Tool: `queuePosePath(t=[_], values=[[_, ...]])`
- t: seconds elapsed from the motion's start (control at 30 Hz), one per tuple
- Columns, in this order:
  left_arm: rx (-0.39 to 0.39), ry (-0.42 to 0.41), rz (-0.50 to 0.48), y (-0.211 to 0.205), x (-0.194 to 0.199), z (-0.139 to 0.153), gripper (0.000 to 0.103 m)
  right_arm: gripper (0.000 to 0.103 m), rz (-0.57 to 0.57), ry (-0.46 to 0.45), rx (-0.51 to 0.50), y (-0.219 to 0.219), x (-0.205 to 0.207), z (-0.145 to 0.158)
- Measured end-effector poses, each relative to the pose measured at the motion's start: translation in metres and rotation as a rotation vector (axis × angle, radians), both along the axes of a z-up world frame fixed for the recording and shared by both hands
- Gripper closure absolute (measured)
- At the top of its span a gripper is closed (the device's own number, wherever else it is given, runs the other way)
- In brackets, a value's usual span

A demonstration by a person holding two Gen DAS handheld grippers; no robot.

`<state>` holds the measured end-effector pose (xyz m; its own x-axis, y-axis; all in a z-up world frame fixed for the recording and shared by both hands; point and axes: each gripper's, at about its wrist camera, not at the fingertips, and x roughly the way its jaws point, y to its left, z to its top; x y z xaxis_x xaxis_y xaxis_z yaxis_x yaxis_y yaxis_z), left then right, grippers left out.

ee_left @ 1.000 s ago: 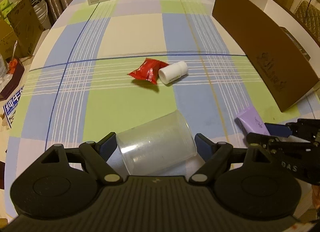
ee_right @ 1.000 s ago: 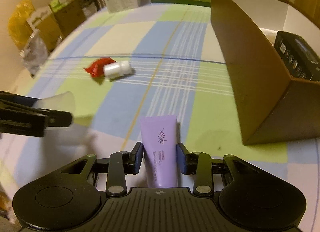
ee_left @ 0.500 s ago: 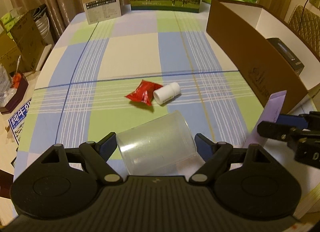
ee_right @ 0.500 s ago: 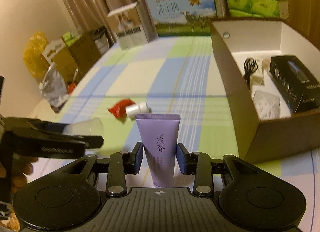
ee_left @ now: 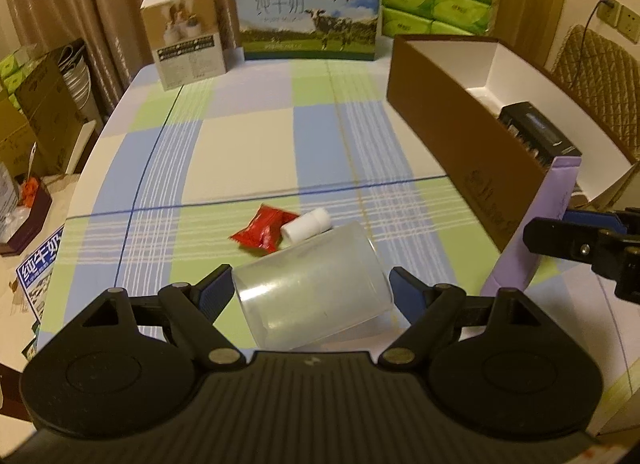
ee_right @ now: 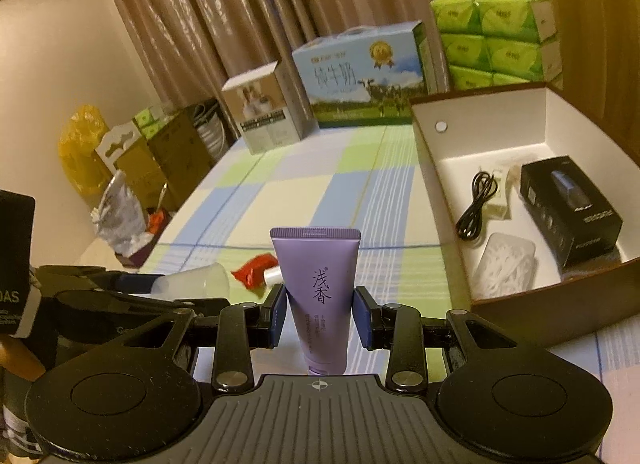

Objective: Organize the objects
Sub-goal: 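Carry the purple tube and clear cup over the brown box with both tools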

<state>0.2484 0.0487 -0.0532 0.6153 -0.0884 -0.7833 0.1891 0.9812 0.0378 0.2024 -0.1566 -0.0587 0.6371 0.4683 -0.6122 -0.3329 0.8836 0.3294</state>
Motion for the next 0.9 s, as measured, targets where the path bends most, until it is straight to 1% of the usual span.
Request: queuePosePath(t=[0.37,0.67,0.9], values=[[-0.022,-0.07,-0.089,-0.036,0.004,0.025,0.021,0.07,-0.058,-0.071,0.022,-0.03,-0.003,0.03],[-0.042,-0.129,-0.184,-0.08,0.014,0.043,0.021,0.07,-0.14,-0.12,-0.01,-0.071,0.005,0.048],[-0.052,-0.165,-0.257,-0.118,0.026,0.051,0.021,0.07,-0.196,-0.14,-0.038,-0.105,0.017,0.054]])
